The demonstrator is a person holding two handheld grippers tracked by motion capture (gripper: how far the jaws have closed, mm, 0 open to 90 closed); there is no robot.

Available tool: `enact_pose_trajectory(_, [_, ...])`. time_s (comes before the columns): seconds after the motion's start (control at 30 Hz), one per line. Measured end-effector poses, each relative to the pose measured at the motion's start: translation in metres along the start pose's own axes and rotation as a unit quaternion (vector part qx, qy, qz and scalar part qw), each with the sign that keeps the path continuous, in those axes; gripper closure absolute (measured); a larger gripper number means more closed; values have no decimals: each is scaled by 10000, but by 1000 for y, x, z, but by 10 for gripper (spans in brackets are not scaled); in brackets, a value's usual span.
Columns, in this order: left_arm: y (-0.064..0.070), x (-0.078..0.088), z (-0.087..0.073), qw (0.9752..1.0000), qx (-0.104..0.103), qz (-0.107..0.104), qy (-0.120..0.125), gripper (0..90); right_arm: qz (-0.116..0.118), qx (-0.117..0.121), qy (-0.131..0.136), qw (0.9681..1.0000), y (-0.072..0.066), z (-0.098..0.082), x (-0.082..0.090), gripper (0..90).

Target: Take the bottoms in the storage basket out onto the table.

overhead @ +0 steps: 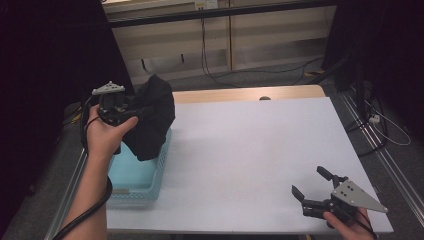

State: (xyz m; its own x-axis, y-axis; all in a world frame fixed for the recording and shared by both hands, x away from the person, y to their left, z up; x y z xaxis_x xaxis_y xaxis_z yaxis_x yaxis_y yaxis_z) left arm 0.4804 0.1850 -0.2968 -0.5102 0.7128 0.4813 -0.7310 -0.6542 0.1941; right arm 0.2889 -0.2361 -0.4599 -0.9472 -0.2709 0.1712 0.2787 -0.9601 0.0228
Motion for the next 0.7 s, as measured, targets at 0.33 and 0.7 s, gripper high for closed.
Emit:
enact_pose_trajectory(0.33, [49,-16,21,9983,-73,-569,82,727,12,109,16,9999,-1,1,0,16])
enact_pose_trajectory(0.7, [90,-45,24,9947,-246,-993,81,725,22,91,22,10000,-3,1,-1,16])
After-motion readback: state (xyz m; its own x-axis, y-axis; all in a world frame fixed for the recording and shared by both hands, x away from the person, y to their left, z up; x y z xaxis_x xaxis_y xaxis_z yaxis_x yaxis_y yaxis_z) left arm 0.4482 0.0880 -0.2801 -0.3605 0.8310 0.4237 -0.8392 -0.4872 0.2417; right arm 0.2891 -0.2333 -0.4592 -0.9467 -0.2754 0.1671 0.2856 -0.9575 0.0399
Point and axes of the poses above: each handheld gripper's, and its own axes: x roughly backward along the jaws, z roughly out of its top, y roughly to its right, the point moved 8 cm from there along -x, roughly forward along the jaws, and after that the axes turned 10 degrees about -z, right-handed, at the moved point
